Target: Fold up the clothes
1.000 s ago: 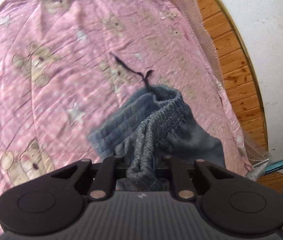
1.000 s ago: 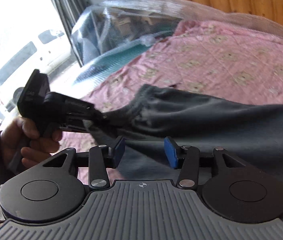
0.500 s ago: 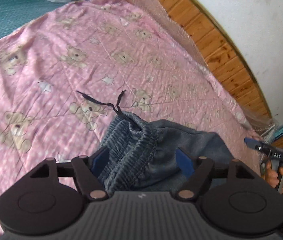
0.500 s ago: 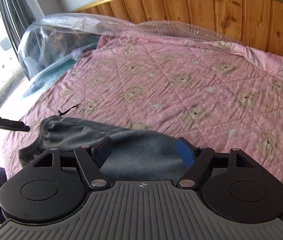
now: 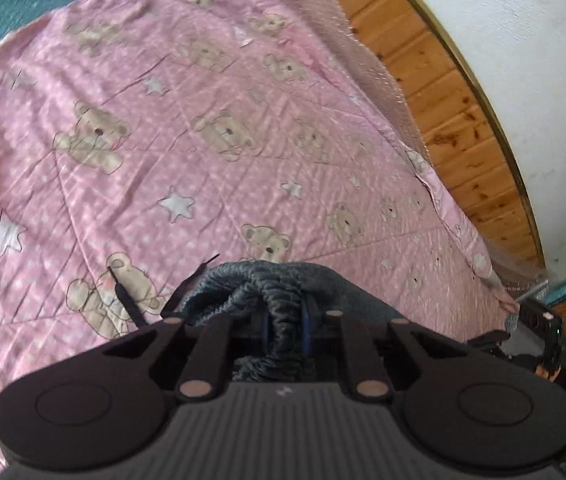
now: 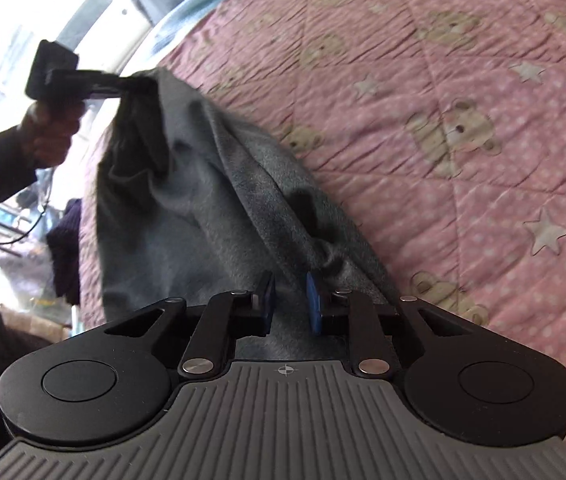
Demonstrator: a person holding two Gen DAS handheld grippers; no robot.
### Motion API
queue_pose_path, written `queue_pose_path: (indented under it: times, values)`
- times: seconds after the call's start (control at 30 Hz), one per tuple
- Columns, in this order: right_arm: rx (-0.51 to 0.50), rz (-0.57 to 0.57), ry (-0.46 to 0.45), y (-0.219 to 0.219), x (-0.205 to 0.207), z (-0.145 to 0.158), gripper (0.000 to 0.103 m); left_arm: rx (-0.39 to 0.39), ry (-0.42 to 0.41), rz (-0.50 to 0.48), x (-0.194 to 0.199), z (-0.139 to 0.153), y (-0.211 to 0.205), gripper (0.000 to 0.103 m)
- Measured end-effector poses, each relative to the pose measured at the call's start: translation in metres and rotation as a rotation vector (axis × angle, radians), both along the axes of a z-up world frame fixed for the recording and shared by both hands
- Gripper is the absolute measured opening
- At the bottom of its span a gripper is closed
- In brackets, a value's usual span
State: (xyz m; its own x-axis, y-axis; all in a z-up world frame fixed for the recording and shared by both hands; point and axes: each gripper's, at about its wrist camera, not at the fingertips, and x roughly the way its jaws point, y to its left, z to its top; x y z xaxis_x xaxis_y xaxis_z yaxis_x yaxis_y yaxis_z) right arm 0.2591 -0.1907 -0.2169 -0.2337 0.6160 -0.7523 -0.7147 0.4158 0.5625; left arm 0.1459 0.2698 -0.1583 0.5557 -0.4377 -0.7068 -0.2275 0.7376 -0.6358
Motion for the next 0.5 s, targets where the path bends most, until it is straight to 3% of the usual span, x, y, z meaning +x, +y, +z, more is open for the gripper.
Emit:
queue_pose_path:
  times: [0.07, 0.17, 0.23, 0.3, 0.37, 0.43, 0.5]
  values:
    - [0.016, 0.010, 0.016, 0.001, 0.003, -0.003, 0.023, -0.008, 0.014, -0.008, 0.004, -0.006, 0.001, 0.016]
    - [0.017, -0.015, 0.014, 0.009, 0.014, -0.009, 0.045, -0.010, 0.016, -0.045, 0.012, -0.006, -0.004, 0.029]
    - [0.018, -0.031, 0.012, 0.015, 0.022, -0.014, 0.046, 0.001, 0.016, -0.081, 0.021, -0.003, -0.010, 0.031]
    - [0.019, -0.048, 0.010, 0.021, 0.029, -0.018, 0.051, 0.048, 0.024, -0.107, 0.030, 0.000, -0.014, 0.030]
    - [0.019, -0.065, 0.009, 0.026, 0.037, -0.023, 0.051, 0.103, 0.044, -0.106, 0.039, -0.002, -0.016, 0.016]
    - [0.020, -0.081, 0.007, 0.032, 0.044, -0.027, 0.047, 0.138, 0.074, -0.096, 0.047, -0.009, -0.016, 0.015]
    - [0.021, -0.098, 0.006, 0.037, 0.052, -0.031, 0.018, 0.153, 0.097, -0.084, 0.052, -0.016, -0.013, 0.015]
